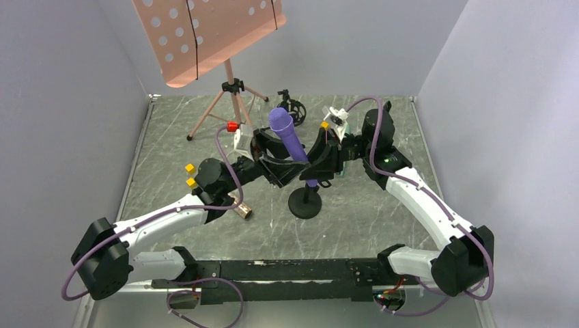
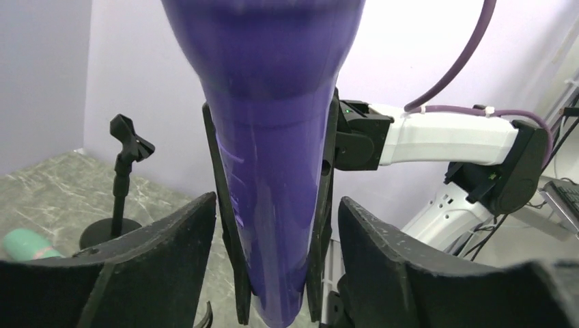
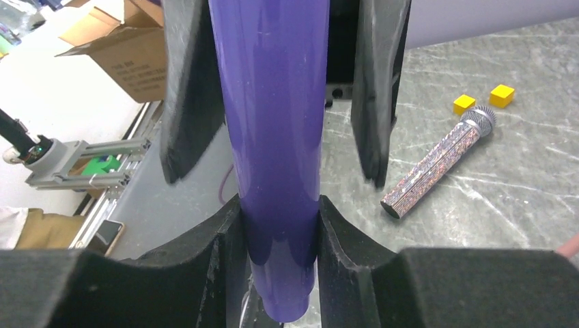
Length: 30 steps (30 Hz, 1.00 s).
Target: Attach the microphones to the stand
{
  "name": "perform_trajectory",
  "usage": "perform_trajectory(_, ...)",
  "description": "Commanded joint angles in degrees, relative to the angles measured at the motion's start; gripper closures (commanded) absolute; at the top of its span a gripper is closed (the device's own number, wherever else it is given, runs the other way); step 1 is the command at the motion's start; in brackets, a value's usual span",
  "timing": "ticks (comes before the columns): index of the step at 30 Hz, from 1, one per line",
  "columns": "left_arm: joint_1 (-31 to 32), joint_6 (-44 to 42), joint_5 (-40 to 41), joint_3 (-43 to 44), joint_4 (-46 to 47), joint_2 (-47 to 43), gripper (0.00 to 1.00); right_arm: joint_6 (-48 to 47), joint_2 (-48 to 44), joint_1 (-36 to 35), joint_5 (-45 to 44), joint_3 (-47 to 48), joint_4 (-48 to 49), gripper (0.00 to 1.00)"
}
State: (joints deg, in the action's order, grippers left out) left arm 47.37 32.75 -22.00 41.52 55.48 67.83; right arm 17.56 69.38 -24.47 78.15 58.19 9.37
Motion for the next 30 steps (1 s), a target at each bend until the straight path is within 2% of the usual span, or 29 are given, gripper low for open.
perform_trajectory(1, -2.34, 1.89, -2.01, 1.56, -0.91, -4.66, 0.18, -5.19, 0.05, -0.22, -0.41, 1.77, -4.78, 0.93)
perform_trajectory(3, -3.49, 1.82, -3.46, 2.82, -4.24, -5.97, 0.13, -6.55, 0.21, -0.23, -0.28, 1.96, -5.94, 0.93)
perform_trajectory(10, -5.61, 0.3, -8.75, 9.94, -15.75, -5.21, 0.12, -9.28, 1.17, -0.66, 0.3, 3.09, -8.93, 0.93)
perform_trajectory(18, -6.24, 1.35, -9.17, 11.16, -17.64, -3.03, 0.25, -10.25, 0.44, -0.93, 0.65, 2.83, -9.1, 0.93)
perform_trajectory(22, -6.44, 1.18, -9.57, 11.85, -17.67, -2.68, 0.47, -10.62, 0.61, -0.93, 0.61, 2.93, -9.1, 0.93)
perform_trajectory(23, -6.52, 1.16, -9.67, 11.85, -17.44, -2.7, 0.59, -10.73, 0.58, -0.93, 0.54, 2.83, -9.1, 0.93)
perform_trajectory(25, -6.9, 1.41, -10.42, 11.81, -16.39, -2.71, 0.92, -11.51, 0.46, -0.93, 0.16, 2.93, -11.22, 0.92)
perform_trajectory(26, -7.09, 1.76, -10.63, 11.61, -15.87, -2.85, 1.0, -12.34, 0.42, -0.93, -0.15, 3.02, -12.23, 0.91)
perform_trajectory(27, -7.27, 1.88, -10.61, 11.31, -15.38, -3.19, 1.0, -13.46, 0.22, -0.93, -0.49, 3.18, -13.4, 0.88)
perform_trajectory(28, -7.34, 1.75, -10.61, 10.86, -14.89, -3.63, 1.0, -14.81, -0.03, -0.93, -1.01, 3.43, -14.92, 0.77)
perform_trajectory(30, -7.6, 1.31, -10.44, 9.81, -14.61, -5.01, 1.0, -19.62, -0.49, -0.67, -2.58, 4.69, -19.75, 0.4)
